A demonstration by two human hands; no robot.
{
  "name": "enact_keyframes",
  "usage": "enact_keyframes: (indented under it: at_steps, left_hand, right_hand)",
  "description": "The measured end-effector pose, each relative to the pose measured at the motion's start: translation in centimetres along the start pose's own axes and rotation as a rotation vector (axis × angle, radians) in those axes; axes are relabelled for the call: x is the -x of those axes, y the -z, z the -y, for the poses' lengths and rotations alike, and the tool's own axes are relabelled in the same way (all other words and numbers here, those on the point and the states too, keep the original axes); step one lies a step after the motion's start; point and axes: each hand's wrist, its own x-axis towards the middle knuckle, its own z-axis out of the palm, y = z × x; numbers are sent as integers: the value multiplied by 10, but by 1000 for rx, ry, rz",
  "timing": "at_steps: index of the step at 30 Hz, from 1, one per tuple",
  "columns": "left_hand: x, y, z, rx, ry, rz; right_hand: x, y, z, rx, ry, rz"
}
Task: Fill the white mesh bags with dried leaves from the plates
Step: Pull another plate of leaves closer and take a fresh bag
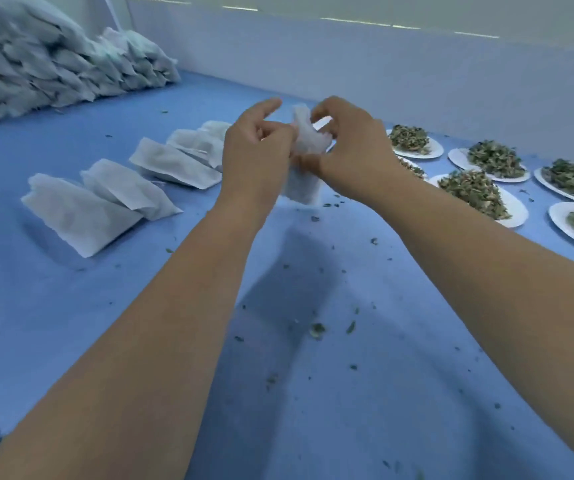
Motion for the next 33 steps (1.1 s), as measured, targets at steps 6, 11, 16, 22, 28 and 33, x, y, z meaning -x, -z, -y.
enact_keyframes:
  at_steps: [6, 11, 16, 22, 28, 33]
  left_hand:
    - [-15, -17, 55, -301, -57, 14]
    - [-11, -23, 71, -580, -207, 157]
    - [10, -32, 58, -676, -376, 277]
    - [38, -90, 36, -543, -56, 419]
    - [44, -182, 25, -665, 40, 535]
    - [69, -238, 19, -648, -201, 455]
  right_hand:
    - [-120, -62, -36, -96, -164, -291]
    - [-147, -100, -65, -102, -422, -33]
    - [-100, -22, -83, 76, -318, -1]
    - [-3, 146, -131, 389, -418, -80]
    - [34, 209, -195, 600, -621, 134]
    - [45, 266, -224, 777, -661, 197]
